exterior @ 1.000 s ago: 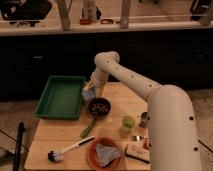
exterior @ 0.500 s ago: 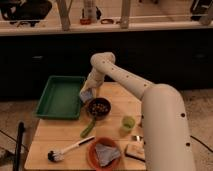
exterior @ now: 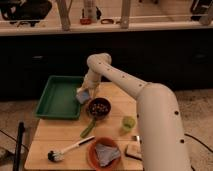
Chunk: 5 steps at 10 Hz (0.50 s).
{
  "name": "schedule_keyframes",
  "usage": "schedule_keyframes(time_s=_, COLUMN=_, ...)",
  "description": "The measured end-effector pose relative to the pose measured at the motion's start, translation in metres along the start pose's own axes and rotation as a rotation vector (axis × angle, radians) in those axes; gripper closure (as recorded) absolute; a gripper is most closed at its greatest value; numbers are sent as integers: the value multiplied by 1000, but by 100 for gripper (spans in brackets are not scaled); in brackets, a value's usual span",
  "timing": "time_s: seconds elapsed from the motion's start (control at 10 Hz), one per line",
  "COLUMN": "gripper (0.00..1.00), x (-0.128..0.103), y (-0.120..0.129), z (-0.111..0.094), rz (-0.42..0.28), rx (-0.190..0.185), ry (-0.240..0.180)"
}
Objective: Place sponge in tray
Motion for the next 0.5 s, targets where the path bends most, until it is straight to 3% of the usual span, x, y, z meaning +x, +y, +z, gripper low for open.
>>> schedule_keyframes(time_s=0.5, gripper=100, x=-43, y=-19, z=-56, rz=-138, rx=22, ry=55)
